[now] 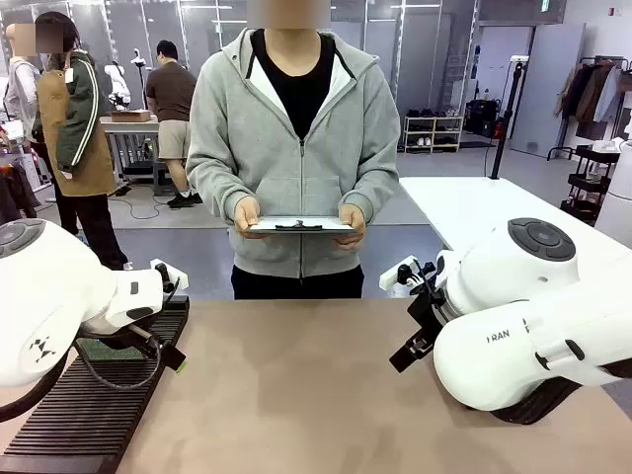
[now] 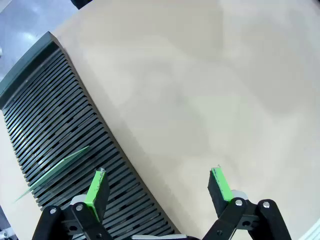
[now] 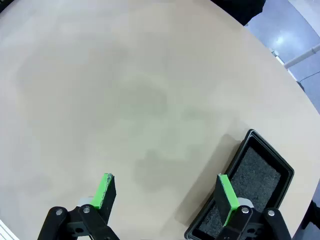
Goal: Inspect the PCB.
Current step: Pick up the Blank PCB and present it to the human.
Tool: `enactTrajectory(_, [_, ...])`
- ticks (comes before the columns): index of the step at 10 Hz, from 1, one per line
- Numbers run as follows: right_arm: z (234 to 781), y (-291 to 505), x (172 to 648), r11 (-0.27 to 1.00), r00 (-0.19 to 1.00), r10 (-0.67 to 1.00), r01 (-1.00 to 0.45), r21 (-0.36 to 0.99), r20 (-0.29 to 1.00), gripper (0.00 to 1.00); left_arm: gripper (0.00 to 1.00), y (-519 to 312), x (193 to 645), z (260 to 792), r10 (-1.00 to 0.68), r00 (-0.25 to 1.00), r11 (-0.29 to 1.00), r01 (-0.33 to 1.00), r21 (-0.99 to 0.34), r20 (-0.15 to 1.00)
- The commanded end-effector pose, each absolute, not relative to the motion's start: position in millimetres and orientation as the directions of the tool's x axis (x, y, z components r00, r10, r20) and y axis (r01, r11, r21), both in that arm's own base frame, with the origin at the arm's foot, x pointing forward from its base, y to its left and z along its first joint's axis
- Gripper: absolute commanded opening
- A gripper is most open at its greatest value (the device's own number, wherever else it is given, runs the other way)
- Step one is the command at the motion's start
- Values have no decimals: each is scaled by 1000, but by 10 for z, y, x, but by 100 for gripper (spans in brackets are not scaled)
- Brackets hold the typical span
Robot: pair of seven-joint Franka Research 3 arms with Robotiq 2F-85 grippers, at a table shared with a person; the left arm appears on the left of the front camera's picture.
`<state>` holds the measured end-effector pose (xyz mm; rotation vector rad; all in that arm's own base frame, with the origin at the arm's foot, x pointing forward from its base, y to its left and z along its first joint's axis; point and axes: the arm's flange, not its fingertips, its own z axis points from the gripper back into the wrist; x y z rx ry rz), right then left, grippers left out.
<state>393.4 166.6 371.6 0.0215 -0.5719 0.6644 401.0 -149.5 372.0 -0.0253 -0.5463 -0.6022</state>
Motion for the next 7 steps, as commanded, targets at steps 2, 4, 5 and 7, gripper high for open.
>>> enactTrajectory(2, [3716, 1666, 3934, 793, 640, 577, -588, -159, 508, 100, 100, -1500, 4009, 3720, -532, 687, 828, 545, 133, 495])
enactTrajectory(4, [3716, 1666, 3934, 793, 640, 577, -588, -159, 508, 100, 100, -1500, 4009, 3720, -532, 687, 828, 545, 133, 495])
enactTrajectory(5, [3716, 1666, 3934, 793, 640, 577, -588, -159, 508, 100, 100, -1500, 4009, 3720, -532, 687, 828, 545, 133, 495])
enactTrajectory(7, [3716, 1666, 3934, 793, 640, 577, -588, -159, 508, 100, 100, -1500, 4009, 3720, -532, 687, 828, 545, 133, 495])
